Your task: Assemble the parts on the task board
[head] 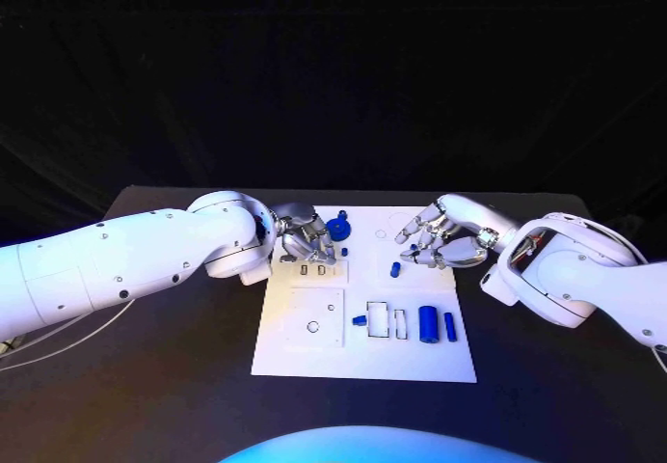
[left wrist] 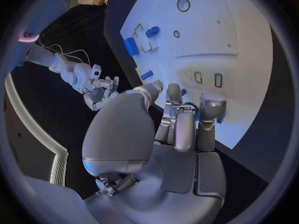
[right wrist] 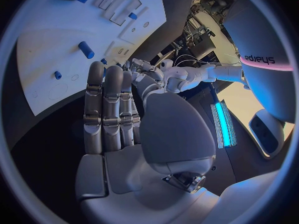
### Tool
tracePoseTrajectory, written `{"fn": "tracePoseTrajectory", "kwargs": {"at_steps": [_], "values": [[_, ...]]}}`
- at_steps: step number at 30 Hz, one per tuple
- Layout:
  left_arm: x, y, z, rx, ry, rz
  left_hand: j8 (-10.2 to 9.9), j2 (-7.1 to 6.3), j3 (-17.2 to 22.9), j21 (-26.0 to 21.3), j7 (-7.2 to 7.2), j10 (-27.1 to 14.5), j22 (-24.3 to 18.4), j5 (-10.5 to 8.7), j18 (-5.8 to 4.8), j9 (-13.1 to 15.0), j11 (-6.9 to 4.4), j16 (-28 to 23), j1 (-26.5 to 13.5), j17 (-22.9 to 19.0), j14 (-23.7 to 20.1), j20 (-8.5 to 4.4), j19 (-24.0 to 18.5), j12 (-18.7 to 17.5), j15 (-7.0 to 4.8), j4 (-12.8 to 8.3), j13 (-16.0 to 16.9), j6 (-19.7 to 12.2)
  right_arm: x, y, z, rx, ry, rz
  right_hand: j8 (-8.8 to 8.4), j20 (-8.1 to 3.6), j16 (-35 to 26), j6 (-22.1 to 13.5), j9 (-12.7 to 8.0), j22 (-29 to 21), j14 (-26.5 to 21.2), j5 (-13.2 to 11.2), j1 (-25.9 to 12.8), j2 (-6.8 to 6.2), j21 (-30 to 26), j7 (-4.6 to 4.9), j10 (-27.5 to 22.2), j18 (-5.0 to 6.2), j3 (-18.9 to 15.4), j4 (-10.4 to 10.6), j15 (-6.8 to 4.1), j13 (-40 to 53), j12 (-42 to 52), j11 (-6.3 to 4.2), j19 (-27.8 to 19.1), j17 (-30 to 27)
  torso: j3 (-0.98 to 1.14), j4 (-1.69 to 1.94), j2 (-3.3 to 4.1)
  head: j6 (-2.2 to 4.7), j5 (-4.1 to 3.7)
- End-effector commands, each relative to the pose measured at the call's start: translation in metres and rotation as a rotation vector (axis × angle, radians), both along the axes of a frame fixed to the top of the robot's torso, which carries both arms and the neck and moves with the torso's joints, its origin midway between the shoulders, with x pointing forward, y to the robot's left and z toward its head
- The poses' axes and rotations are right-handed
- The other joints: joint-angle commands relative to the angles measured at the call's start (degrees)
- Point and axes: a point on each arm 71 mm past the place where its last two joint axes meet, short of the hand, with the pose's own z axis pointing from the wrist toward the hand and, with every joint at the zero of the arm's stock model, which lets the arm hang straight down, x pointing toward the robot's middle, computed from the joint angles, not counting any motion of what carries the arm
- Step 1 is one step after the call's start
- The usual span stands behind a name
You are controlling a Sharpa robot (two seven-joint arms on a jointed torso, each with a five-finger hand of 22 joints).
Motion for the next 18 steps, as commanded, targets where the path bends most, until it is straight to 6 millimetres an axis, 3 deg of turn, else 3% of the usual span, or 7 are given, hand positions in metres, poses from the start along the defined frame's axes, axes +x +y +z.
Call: {"fn": "tracePoseTrajectory", "kwargs": {"at_steps": [1,3,5,6,7,12,18], "values": [[0.0,0.005,0.006,-0.181,-0.021,0.068,-0.63,0.0,0.47,-4.33,0.08,-1.1,-6.48,0.01,1.7,-0.87,0.16,-3.77,0.58,2.42,-0.76,0.16,-3.69,-1.16,0.66,-0.23,-1.17,0.5,-0.008,0.011,-0.006,-0.205,-0.073,0.001,0.31,-1.16,26.45,0.37,0.1,2.78,4.02,0.57,-0.61,0.49,3.8,-0.76,-0.7,0.01,-0.42,-0.22,-0.69,17.68,17.35,-0.62,2.32,20.72,-0.04,-0.12,-0.05,-0.17,0.03],[-0.001,0.011,0.007,-0.239,-0.002,0.105,-0.83,0.06,0.66,-6.76,0.22,-1.62,-9.67,0.0,2.19,-1.4,0.34,-7.38,0.71,-0.59,-2.46,0.29,-5.3,-1.97,0.8,-0.38,-2.11,0.45,-0.012,0.019,-0.009,-0.259,-0.094,0.004,0.3,-1.32,34.68,0.43,0.14,4.25,4.42,0.37,-1.09,0.47,5.59,-0.64,-0.98,-0.03,-0.36,-0.07,-0.94,28.35,28.24,-0.61,2.79,27.92,-0.05,-0.12,-0.07,-0.18,-0.02],[-0.002,0.015,0.007,-0.276,0.01,0.131,-0.92,0.08,0.79,-8.98,0.36,-2.15,-12.73,-0.01,2.69,-1.71,0.41,-9.86,0.76,-2.64,-3.63,0.39,-6.89,-2.76,0.91,-0.48,-2.91,0.4,-0.014,0.025,-0.011,-0.298,-0.114,0.008,0.44,-1.47,40.25,0.75,0.27,9.18,4.67,0.24,-1.12,1.31,10.67,-0.91,-1.6,-0.56,0.44,0.12,-0.96,36.4,36.39,-0.56,3.21,32.8,-0.05,-0.12,-0.16,-0.26,-0.04],[-0.002,0.018,0.008,-0.298,0.017,0.146,-0.94,0.05,0.79,-10.09,0.39,-2.17,-13.99,0.13,2.86,-1.96,0.49,-10.92,0.76,-3.54,-4.04,0.46,-7.33,-3.17,0.97,-0.59,-3.53,0.41,-0.016,0.029,-0.012,-0.322,-0.128,0.01,0.18,-1.24,43.14,0.28,0.24,13.56,4.71,-0.26,-1.06,0.47,14.98,-0.65,-2.3,-1.29,0.69,-0.13,-1.07,41.22,41.13,-0.86,3.07,35.41,-0.03,-0.08,-0.12,-0.26,-0.02],[-0.003,0.02,0.008,-0.319,0.023,0.159,-0.93,0.08,0.8,-10.44,0.41,-2.16,-14.38,0.02,2.91,-2.05,0.49,-11.25,0.75,-3.83,-4.14,0.48,-7.41,-3.28,0.98,-0.62,-3.75,0.43,-0.017,0.033,-0.013,-0.345,-0.142,0.012,0.26,-1.49,44.87,0.43,0.32,16.44,4.86,-0.56,-1.55,0.73,17.83,-0.5,-1.82,-1.39,0.85,0.26,-0.73,43.72,43.86,-0.79,3.2,36.99,-0.02,-0.01,-0.06,-0.27,-0.03],[-0.005,0.027,0.01,-0.388,0.048,0.203,-0.95,0.06,0.78,-11.8,0.44,-2.18,-16.0,0.0,3.12,-2.38,0.58,-12.53,0.75,-4.95,-4.6,0.52,-7.87,-3.63,1.01,-0.78,-4.46,0.43,-0.022,0.05,-0.019,-0.413,-0.189,0.018,0.06,-1.37,49.5,0.04,0.43,26.13,5.29,-1.05,-2.2,0.56,27.35,-0.25,-0.72,-2.41,1.77,0.75,-0.54,51.88,52.45,-0.35,3.14,41.28,-0.12,0.14,-0.04,-0.3,-0.09],[-0.007,0.029,0.012,-0.435,0.059,0.22,-0.99,-0.06,0.71,-12.67,0.5,-2.18,-17.04,-0.01,3.26,-2.59,0.62,-13.22,0.79,-5.55,-4.87,0.55,-8.19,-3.75,1.05,-0.96,-4.84,0.36,-0.028,0.066,-0.034,-0.444,-0.187,0.023,-0.19,-1.11,51.79,-0.77,0.41,31.63,5.66,-2.11,-2.73,0.09,32.62,0.09,0.19,-2.94,1.99,1.08,-0.25,55.81,56.62,-0.1,2.7,43.48,-0.1,0.12,0.04,-0.57,0.18]]}}
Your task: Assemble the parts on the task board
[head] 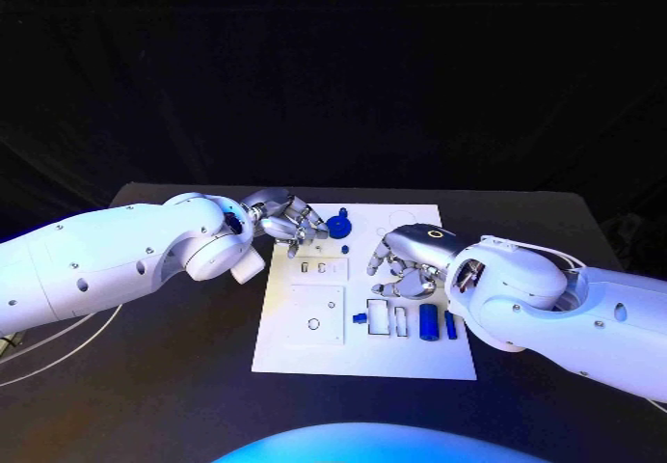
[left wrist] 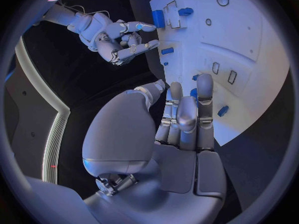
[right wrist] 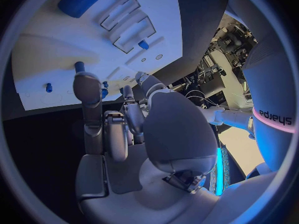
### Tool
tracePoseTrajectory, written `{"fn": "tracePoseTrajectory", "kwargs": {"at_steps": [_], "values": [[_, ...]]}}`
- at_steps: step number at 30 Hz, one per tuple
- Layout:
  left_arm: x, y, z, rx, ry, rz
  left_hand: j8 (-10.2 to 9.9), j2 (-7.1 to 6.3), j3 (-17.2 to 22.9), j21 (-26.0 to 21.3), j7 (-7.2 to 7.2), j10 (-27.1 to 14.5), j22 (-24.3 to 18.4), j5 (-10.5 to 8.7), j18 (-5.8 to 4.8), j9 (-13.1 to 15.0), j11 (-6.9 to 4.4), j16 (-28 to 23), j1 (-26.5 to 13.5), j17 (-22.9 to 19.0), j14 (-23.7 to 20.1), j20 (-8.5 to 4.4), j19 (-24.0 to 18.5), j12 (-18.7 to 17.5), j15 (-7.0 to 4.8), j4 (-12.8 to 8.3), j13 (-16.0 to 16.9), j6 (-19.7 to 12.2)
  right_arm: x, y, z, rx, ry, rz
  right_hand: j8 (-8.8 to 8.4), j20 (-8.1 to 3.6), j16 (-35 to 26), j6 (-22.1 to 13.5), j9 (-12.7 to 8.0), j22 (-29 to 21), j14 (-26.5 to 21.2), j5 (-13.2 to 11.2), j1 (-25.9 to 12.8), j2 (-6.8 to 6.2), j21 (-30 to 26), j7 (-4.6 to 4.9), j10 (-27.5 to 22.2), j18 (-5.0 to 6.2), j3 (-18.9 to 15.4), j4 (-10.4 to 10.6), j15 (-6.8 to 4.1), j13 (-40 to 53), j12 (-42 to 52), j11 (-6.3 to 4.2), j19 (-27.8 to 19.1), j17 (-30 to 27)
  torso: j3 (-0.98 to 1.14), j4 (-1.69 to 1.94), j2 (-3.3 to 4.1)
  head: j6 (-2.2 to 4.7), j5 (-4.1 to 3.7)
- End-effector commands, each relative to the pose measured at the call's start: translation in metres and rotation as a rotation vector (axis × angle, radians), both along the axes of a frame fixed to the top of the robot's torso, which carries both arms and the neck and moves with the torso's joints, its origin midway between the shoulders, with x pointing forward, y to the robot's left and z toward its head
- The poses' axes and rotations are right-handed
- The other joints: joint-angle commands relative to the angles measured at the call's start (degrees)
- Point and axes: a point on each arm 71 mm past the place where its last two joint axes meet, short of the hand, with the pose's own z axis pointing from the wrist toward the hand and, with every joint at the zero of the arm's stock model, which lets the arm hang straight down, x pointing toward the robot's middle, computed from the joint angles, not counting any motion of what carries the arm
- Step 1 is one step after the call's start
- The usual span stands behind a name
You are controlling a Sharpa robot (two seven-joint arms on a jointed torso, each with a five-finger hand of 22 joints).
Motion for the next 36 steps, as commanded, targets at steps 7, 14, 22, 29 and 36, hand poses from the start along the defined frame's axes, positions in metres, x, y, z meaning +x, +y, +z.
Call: {"fn": "tracePoseTrajectory", "kwargs": {"at_steps": [7,14,22,29,36], "values": [[-0.001,-0.002,0.005,-0.126,-0.004,0.044,-0.23,-0.11,0.01,0.68,0.31,-0.2,1.46,-0.01,0.76,-0.15,0.12,1.0,0.31,0.94,0.02,-0.14,0.61,-0.2,0.05,-0.35,-0.18,0.13,-0.005,0.015,-0.022,-0.118,-0.022,-0.032,-0.43,0.54,1.71,-1.62,-0.1,3.74,5.95,-0.79,-1.32,-0.59,3.47,0.51,0.79,-1.33,-0.06,0.64,0.67,2.48,2.51,0.38,-0.78,14.92,0.09,-0.01,0.09,-0.5,0.53],[-0.001,-0.003,0.006,-0.136,-0.014,0.051,-0.17,-0.1,-0.05,1.74,0.27,0.09,3.2,0.0,0.43,-0.31,0.06,2.45,0.42,2.04,0.85,-0.16,1.99,0.05,0.01,-0.57,-0.34,0.24,-0.009,0.025,-0.03,-0.123,0.004,-0.021,-0.26,0.84,1.84,-2.15,-0.05,7.93,5.98,-0.84,-1.61,-0.6,7.4,0.69,1.99,-1.7,-0.21,1.08,0.92,5.39,5.86,0.62,-0.95,15.05,0.08,-0.1,0.09,-0.72,0.69],[-0.001,-0.004,0.006,-0.14,-0.014,0.051,-0.17,-0.11,-0.06,1.87,0.26,0.11,3.4,0.0,0.39,-0.34,0.06,2.66,0.43,2.2,0.97,-0.16,2.15,0.09,0.0,-0.61,-0.36,0.25,-0.015,0.031,-0.038,-0.125,0.039,0.001,-0.18,0.97,1.84,-2.15,0.04,9.5,5.98,-0.81,-1.64,-0.52,8.8,0.73,2.66,-1.81,-0.27,1.21,1.0,6.92,7.68,0.68,-1.2,15.05,0.12,-0.13,0.04,-0.89,0.89],[-0.001,-0.004,0.006,-0.141,-0.013,0.049,-0.17,-0.11,-0.07,2.03,0.26,0.14,3.66,0.0,0.34,-0.38,0.05,2.94,0.46,2.41,1.12,-0.17,2.38,0.14,-0.01,-0.66,-0.39,0.25,-0.019,0.032,-0.042,-0.138,0.07,0.016,-0.16,1.05,1.84,-2.15,0.09,10.39,5.98,-0.85,-1.87,-0.55,9.58,0.77,2.97,-1.87,-0.44,1.37,1.06,7.64,8.54,0.74,-1.36,15.05,0.12,-0.19,0.04,-1.14,0.87],[0.0,-0.004,0.006,-0.139,-0.012,0.05,-0.17,-0.11,-0.07,2.03,0.26,0.14,3.66,0.0,0.34,-0.38,0.05,2.94,0.46,2.41,1.12,-0.17,2.38,0.14,-0.01,-0.66,-0.39,0.25,-0.023,0.033,-0.044,-0.135,0.086,0.025,-0.17,1.12,1.84,-2.21,0.12,10.83,5.98,-0.87,-2.39,-0.57,9.92,0.8,2.99,-1.87,-0.74,1.71,1.11,7.84,8.73,0.79,-1.54,15.05,0.15,-0.18,0.08,-1.23,0.86]]}}
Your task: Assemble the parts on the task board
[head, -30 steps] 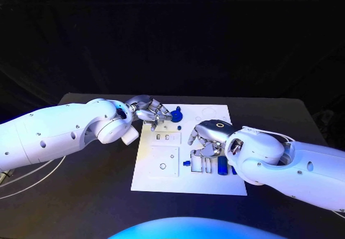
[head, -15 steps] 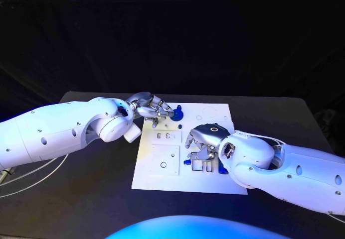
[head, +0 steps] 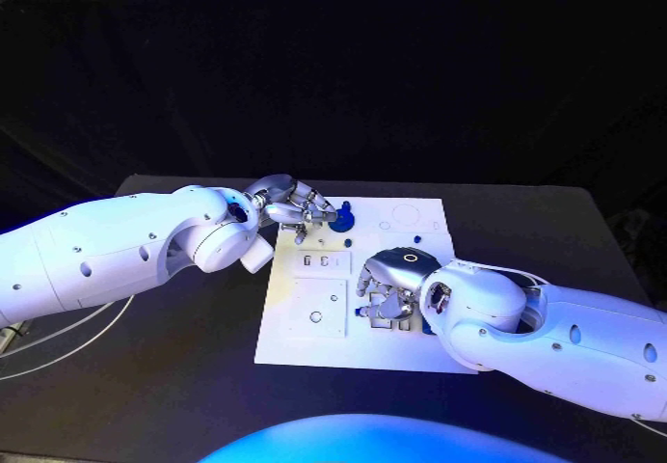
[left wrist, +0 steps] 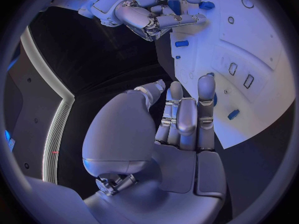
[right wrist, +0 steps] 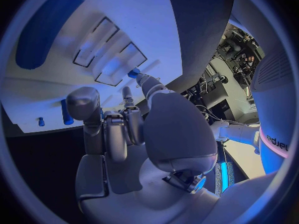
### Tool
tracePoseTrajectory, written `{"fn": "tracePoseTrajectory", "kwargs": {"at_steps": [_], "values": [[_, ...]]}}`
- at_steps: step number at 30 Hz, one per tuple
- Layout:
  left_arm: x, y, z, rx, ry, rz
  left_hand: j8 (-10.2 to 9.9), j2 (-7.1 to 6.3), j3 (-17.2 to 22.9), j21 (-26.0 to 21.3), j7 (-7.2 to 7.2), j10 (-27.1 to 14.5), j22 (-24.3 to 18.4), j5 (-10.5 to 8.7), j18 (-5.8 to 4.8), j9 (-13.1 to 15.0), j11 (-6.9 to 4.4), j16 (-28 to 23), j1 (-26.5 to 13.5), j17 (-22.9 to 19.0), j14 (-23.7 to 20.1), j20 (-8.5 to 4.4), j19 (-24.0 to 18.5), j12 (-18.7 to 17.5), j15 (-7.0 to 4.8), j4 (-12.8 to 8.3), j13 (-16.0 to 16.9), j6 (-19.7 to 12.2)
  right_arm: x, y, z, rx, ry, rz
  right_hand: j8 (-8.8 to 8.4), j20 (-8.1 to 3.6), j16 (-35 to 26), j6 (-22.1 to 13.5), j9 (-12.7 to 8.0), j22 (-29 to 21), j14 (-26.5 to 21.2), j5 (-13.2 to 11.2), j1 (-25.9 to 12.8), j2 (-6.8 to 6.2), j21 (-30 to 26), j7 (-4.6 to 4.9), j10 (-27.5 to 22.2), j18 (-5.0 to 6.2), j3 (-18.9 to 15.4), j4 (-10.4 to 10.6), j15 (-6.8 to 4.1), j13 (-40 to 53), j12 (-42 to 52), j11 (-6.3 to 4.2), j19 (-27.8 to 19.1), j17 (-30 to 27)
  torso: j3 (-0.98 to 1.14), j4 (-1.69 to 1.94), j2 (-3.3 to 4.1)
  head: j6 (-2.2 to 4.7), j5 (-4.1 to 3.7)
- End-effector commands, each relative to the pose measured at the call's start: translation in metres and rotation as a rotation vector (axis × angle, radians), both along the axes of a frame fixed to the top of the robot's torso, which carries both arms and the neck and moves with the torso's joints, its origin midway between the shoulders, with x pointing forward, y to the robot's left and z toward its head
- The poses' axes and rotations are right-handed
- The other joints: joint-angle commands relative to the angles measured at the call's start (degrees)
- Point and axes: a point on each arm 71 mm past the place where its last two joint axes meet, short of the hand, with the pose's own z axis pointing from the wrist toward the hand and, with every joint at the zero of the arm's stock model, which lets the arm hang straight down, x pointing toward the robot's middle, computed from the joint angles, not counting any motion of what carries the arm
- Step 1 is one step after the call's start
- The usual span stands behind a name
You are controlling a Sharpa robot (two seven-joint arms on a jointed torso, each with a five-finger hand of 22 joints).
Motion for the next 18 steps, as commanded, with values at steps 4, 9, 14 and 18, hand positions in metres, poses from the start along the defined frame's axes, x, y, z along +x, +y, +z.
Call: {"fn": "tracePoseTrajectory", "kwargs": {"at_steps": [4,9,14,18], "values": [[0.0004,-0.0019,0.001,-0.015,-0.005,-0.006,-0.17,-0.11,-0.06,0.26,0.27,0.14,0.05,0.0,0.37,-0.09,0.05,0.19,0.47,0.05,0.5,-0.07,0.41,0.14,-0.01,-0.35,-0.08,0.26,-0.0033,0.0014,-0.0036,-0.02,0.027,0.017,0.05,0.0,0.34,-0.43,0.07,0.14,5.98,-0.23,-0.81,0.04,0.25,0.03,1.21,-1.01,-0.1,0.5,0.29,6.77,0.34,0.04,-0.48,15.07,0.02,0.02,-0.01,-0.17,0.02],[0.0003,-0.0019,0.0008,-0.014,-0.003,-0.008,-0.17,-0.11,-0.06,0.26,0.27,0.14,0.05,0.0,0.37,-0.09,0.05,0.19,0.47,0.05,0.5,-0.07,0.41,0.14,-0.01,-0.35,-0.08,0.26,-0.0031,0.001,-0.0062,-0.024,0.033,0.017,0.05,0.0,0.34,-0.43,0.07,0.21,5.98,-0.22,-0.83,0.05,0.31,0.03,1.22,-1.01,-0.11,0.52,0.29,6.8,0.37,0.03,-0.49,15.07,0.02,0.1,0.06,-0.37,0.03],[0.0005,-0.0017,0.0005,-0.013,-0.001,-0.009,-0.17,-0.12,-0.07,0.32,0.27,0.13,0.12,0.0,0.35,-0.13,0.05,0.24,0.48,0.06,0.54,-0.08,0.51,0.16,-0.01,-0.39,-0.12,0.26,-0.0031,0.0012,-0.0087,-0.036,0.042,0.022,0.1,0.01,0.34,-0.37,0.1,0.41,5.98,-0.13,-0.71,0.17,0.48,-0.02,1.24,-1.02,-0.05,0.48,0.29,6.88,0.46,0.0,-0.54,15.07,-0.02,0.06,-0.03,-0.52,0.05],[0.0004,-0.0022,0.0005,-0.014,0.0,-0.011,-0.17,-0.12,-0.07,0.32,0.27,0.13,0.12,0.0,0.35,-0.13,0.05,0.24,0.48,0.06,0.54,-0.08,0.51,0.16,-0.01,-0.39,-0.12,0.26,-0.0029,0.001,-0.0111,-0.053,0.051,0.026,0.35,0.0,0.34,0.14,0.26,0.88,5.98,0.06,-0.01,0.46,0.85,-0.2,1.26,-1.02,0.29,0.08,0.19,7.04,0.6,-0.14,-0.68,15.07,-0.01,0.05,0.01,-0.62,0.08]]}}
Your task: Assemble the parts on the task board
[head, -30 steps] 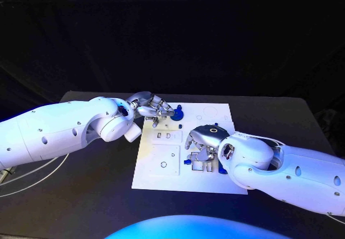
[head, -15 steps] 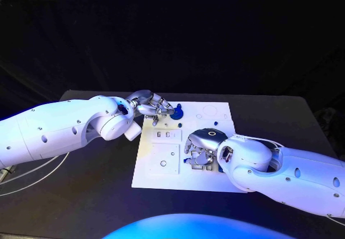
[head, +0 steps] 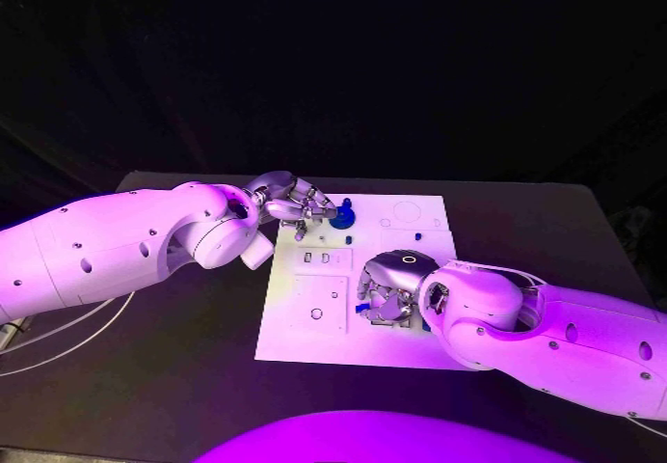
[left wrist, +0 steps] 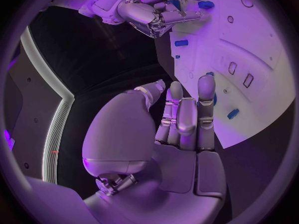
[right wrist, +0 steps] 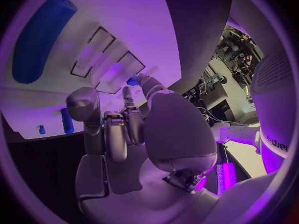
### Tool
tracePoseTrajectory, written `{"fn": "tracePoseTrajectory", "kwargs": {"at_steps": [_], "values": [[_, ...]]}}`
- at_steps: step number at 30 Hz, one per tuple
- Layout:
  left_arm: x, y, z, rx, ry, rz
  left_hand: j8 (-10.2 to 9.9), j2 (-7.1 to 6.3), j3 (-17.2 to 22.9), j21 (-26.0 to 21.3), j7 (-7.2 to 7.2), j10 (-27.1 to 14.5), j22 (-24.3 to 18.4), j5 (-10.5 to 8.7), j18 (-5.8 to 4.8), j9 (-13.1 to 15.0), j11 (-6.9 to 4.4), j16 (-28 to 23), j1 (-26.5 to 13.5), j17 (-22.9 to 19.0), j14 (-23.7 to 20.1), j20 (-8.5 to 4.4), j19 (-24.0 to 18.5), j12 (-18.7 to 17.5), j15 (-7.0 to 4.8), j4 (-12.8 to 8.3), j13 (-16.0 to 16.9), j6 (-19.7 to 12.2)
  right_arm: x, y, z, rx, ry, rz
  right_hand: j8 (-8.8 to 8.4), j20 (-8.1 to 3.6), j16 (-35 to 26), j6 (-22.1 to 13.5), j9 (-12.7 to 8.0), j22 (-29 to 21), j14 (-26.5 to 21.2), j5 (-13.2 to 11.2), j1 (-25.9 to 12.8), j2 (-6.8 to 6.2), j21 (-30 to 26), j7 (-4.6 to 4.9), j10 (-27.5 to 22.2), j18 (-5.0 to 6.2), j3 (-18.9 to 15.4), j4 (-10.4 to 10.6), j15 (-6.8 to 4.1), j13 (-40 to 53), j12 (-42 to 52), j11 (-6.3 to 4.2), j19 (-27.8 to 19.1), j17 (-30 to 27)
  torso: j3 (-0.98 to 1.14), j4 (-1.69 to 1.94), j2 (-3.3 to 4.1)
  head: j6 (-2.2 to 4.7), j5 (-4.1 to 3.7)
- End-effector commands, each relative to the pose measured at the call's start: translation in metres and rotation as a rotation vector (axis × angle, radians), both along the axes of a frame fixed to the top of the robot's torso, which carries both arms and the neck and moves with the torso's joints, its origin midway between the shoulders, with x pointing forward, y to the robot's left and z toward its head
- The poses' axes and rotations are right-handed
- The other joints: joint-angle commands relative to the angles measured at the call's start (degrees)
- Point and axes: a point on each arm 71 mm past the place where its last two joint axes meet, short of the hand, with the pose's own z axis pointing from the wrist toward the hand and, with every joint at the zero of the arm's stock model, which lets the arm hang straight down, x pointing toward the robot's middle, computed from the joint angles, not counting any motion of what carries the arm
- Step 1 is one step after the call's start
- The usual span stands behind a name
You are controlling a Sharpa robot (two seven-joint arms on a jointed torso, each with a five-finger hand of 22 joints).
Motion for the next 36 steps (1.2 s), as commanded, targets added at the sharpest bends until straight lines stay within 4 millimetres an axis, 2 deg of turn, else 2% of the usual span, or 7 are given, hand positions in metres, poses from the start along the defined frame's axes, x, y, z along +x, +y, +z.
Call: {"fn": "tracePoseTrajectory", "kwargs": {"at_steps": [1,9,20,23,25,31,36], "values": [[0.0,-0.003,0.001,-0.012,-0.002,-0.013,-0.17,-0.12,-0.07,0.32,0.28,0.13,0.06,0.0,0.35,-0.09,0.05,0.24,0.48,0.07,0.54,-0.08,0.51,0.16,-0.01,-0.39,-0.05,0.26,-0.001,0.001,-0.004,-0.034,0.019,0.022,0.38,-0.07,0.35,0.22,0.09,0.24,5.98,0.1,0.33,0.26,0.26,-0.22,1.25,-1.02,0.57,-0.2,0.18,7.06,0.32,-0.16,-0.36,15.08,-0.01,-0.03,-0.02,-0.18,0.04],[-0.001,-0.003,0.001,-0.012,-0.001,-0.015,-0.19,-0.12,-0.06,0.3,0.28,0.09,0.02,0.0,0.36,-0.13,0.05,0.18,0.5,0.0,0.52,-0.08,0.54,0.16,-0.01,-0.43,-0.09,0.23,0.0,0.001,-0.005,-0.044,0.009,0.021,0.72,-0.13,0.35,0.97,0.31,0.62,5.98,0.44,0.96,0.59,0.51,-0.47,1.2,-1.0,1.04,-0.63,0.04,7.14,0.33,-0.37,-0.61,15.08,0.0,-0.05,-0.03,-0.33,0.08],[-0.001,-0.003,0.001,-0.011,0.003,-0.018,-0.2,-0.12,-0.06,0.24,0.29,0.05,-0.08,0.0,0.38,-0.15,0.06,0.15,0.52,-0.04,0.51,-0.08,0.52,0.15,-0.01,-0.45,-0.11,0.2,0.004,-0.001,-0.007,-0.064,-0.005,0.008,2.2,-0.71,0.35,4.04,1.38,2.45,5.98,-1.38,4.37,2.46,2.01,-1.68,1.43,-1.11,4.39,-3.22,-0.76,7.55,0.71,-1.39,-0.82,15.08,-0.05,-0.05,-0.1,-0.23,-0.01],[-0.001,-0.003,0.001,-0.01,0.004,-0.019,-0.2,-0.12,-0.06,0.24,0.29,0.05,-0.08,0.0,0.38,-0.15,0.06,0.15,0.52,-0.04,0.51,-0.08,0.52,0.15,-0.01,-0.45,-0.11,0.2,0.005,-0.001,-0.006,-0.057,-0.014,0.007,2.99,-1.1,0.35,5.34,2.05,3.18,5.98,-3.88,5.68,3.41,2.61,-2.2,1.6,-1.16,6.03,-4.64,-1.2,7.69,0.84,-1.89,-0.88,15.08,-0.02,-0.06,-0.1,-0.22,-0.04],[-0.001,-0.003,0.001,-0.01,0.004,-0.019,-0.2,-0.12,-0.06,0.24,0.29,0.05,-0.08,0.0,0.38,-0.15,0.06,0.15,0.52,-0.04,0.51,-0.08,0.52,0.15,-0.01,-0.45,-0.11,0.2,0.005,0.0,-0.006,-0.049,-0.02,0.007,3.41,-1.24,0.35,5.86,2.45,3.58,5.98,-4.64,5.92,3.74,2.94,-2.44,1.7,-1.22,6.64,-5.21,-1.34,7.76,0.9,-2.06,-0.89,15.08,-0.02,-0.06,-0.08,-0.18,-0.04],[-0.001,-0.002,0.001,-0.009,0.004,-0.017,-0.22,-0.11,-0.06,0.19,0.31,0.01,-0.16,0.0,0.39,-0.18,0.07,0.09,0.52,-0.1,0.48,-0.08,0.49,0.13,0.0,-0.45,-0.15,0.17,0.005,0.001,-0.002,-0.001,-0.042,0.006,3.92,-1.4,0.35,6.26,3.02,4.14,5.98,-5.08,5.53,3.92,3.39,-2.72,1.89,-1.29,7.06,-5.67,-1.51,7.88,1.03,-2.27,-0.91,15.08,-0.03,0.0,-0.12,-0.07,-0.03],[0.0,-0.001,0.001,-0.008,0.005,-0.014,-0.22,-0.11,-0.06,0.19,0.31,0.01,-0.16,0.0,0.39,-0.18,0.07,0.09,0.52,-0.1,0.48,-0.08,0.49,0.13,0.0,-0.45,-0.15,0.17,0.007,-0.001,0.004,0.106,-0.073,-0.018,4.19,-1.5,0.35,6.26,3.47,4.47,5.98,-4.99,4.41,3.76,3.61,-2.97,1.96,-1.31,7.1,-5.56,-1.64,7.88,0.98,-2.45,-0.97,15.08,-0.01,0.0,-0.08,0.08,-0.01]]}}
